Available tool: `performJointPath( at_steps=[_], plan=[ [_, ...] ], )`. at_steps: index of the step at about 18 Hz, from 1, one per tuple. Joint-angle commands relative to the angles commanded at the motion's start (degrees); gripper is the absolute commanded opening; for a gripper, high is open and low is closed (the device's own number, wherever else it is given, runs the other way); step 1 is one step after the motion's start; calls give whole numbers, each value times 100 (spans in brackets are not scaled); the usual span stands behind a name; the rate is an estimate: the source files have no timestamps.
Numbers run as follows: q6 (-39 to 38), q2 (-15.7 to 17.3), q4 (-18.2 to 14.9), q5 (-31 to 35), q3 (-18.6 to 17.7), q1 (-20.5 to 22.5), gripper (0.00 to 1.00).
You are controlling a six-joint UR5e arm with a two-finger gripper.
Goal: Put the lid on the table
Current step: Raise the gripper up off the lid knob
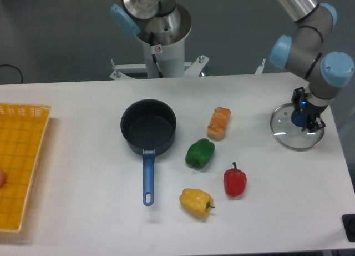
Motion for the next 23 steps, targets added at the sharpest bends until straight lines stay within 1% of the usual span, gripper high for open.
performJointPath(
  at_steps=[2, 3, 4, 6, 8, 11, 15, 17, 20, 23],
  plan=[
    [0, -9, 0, 0, 9, 0, 67],
    [-9, -9, 0, 0, 9, 0, 69],
    [0, 0, 0, 0, 9, 0, 75],
    [9, 35, -9, 0, 9, 0, 92],
    [9, 61, -18, 0, 9, 0, 99],
    [9, 175, -26, 0, -9, 0, 99],
    [0, 605, -132, 0, -70, -26, 99],
    [-70, 773, -350, -17, -79, -79, 99],
    [-227, 931, -588, -44, -88, -193, 99],
    [-658, 1046, -668, -44, -79, -386, 99]
  ],
)
